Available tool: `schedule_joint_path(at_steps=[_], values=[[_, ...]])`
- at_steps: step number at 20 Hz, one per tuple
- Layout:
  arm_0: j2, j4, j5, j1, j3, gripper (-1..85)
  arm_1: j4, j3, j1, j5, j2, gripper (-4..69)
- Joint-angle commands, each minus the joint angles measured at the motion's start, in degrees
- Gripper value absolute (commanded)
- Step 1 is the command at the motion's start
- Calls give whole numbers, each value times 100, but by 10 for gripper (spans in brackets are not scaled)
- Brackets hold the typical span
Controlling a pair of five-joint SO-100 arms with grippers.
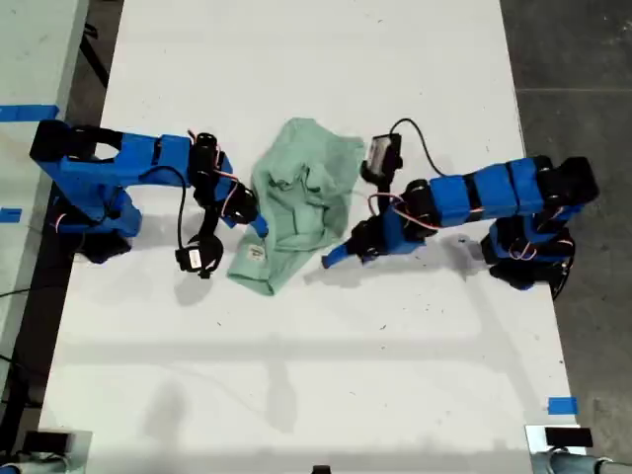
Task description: Fold tshirt
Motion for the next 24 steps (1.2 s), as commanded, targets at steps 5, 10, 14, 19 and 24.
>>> schedule_joint_path(at_steps=[5, 10, 14, 19, 24], values=[[-826, 88, -97, 149, -571, 236, 624, -4333, 202, -615, -3182, 311], [-1099, -606, -475, 272, 132, 246, -35, -4359, 272, -659, -3700, 304], [-1406, -1345, -615, 281, 510, 220, -721, -4869, 343, -677, -4729, 293], [-1688, -2188, -756, 510, 492, 1, -1327, -4878, 396, -554, -5282, 219], [-1811, -2373, -844, 712, 141, 1, -958, -4825, 211, -448, -5124, -18]])
